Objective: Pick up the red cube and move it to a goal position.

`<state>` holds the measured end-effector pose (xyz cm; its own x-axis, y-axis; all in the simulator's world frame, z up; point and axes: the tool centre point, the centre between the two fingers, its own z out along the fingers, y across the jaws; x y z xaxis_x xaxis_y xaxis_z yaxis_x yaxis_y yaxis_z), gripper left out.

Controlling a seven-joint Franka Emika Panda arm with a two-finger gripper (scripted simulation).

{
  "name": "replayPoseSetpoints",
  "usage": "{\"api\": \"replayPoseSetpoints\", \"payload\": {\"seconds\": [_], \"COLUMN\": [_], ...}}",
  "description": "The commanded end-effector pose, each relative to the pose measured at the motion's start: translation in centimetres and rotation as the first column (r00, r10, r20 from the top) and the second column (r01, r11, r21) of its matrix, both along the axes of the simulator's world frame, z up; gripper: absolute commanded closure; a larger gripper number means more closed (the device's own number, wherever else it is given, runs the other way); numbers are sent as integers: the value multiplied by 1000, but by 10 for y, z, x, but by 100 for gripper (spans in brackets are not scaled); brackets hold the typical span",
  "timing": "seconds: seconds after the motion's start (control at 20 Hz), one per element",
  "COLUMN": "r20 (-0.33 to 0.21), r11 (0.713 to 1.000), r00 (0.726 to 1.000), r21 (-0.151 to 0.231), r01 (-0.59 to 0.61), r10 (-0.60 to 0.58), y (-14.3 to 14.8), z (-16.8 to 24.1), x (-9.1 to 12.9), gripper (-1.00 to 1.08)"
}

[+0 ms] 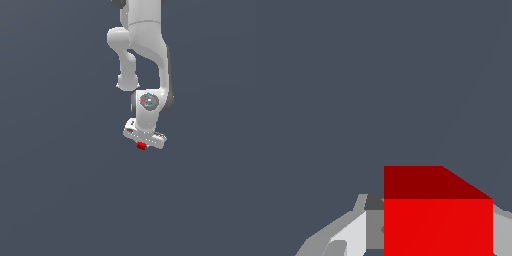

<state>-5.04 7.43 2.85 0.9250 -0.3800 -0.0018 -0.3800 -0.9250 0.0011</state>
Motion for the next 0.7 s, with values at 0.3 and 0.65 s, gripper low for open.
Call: {"api": "replayPoseSetpoints", "payload": {"seconds": [0.3, 0.65], "r20": [2, 2], "r11": [1000, 1000], "r00": [1000, 1000], "r21": [0, 0], "r01": [1, 1], "r10": [-1, -1], "y": [-8, -19], "z": [49, 118], "x": [5, 12], "gripper": [108, 108]}}
